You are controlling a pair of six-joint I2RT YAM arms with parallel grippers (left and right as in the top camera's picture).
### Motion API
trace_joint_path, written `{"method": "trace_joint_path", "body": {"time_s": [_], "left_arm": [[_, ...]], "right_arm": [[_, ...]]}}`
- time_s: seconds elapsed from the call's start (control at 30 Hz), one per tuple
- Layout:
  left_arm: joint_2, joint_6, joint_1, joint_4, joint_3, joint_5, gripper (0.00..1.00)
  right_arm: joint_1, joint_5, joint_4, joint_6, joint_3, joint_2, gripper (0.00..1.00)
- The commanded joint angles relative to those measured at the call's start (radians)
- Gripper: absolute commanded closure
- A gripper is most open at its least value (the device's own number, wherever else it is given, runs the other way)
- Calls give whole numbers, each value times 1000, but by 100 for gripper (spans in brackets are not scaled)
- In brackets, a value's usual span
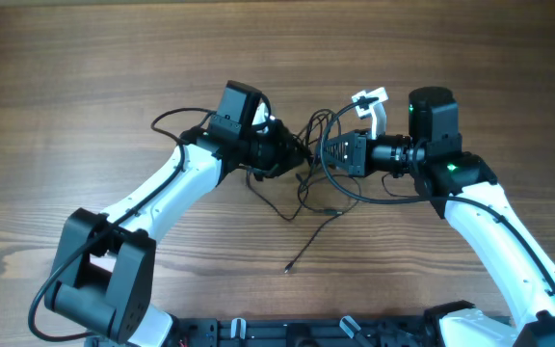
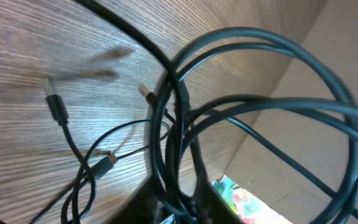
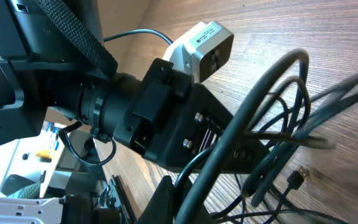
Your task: Untangle cables
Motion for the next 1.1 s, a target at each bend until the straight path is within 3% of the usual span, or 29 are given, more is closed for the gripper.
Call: {"method": "trace_joint_path", "body": {"time_s": [0.0,0.17,0.3,0.4,0.6,0.67,0.7,0.73,0.77,0.8,0.9,1.07], "left_arm": [[-2,5,-2,-17,-3,-59,96],[-2,41,52,-28,-3,-95,96],[-3,61,194,-40,-3,-80,96],[-3,63,299,-41,-3,62,96],[-3,289,488,-150,-3,164,96],[-3,360,574,-204,-3,165,95],[-3,377,652,-242,-3,166,85],[-3,384,691,-257,-3,185,64],[-3,408,702,-263,-3,220,62],[-3,452,691,-267,-3,270,49],[-3,498,606,-286,-3,277,41],[-3,533,334,-223,-3,211,45]], "right_arm": [[2,-13,5,22,16,-15,96],[2,64,-77,22,16,-15,96],[2,397,-357,22,16,-15,96],[2,772,-542,27,16,-14,96],[0,1104,-579,197,16,-14,96],[0,1067,-537,203,16,-14,96],[0,919,-469,82,16,-14,96],[0,740,-415,-50,16,-15,96],[0,639,-388,-107,16,-15,96],[0,447,-328,-168,16,-15,96],[0,267,-247,-187,16,-15,96],[2,191,-232,-188,16,-15,96]]}}
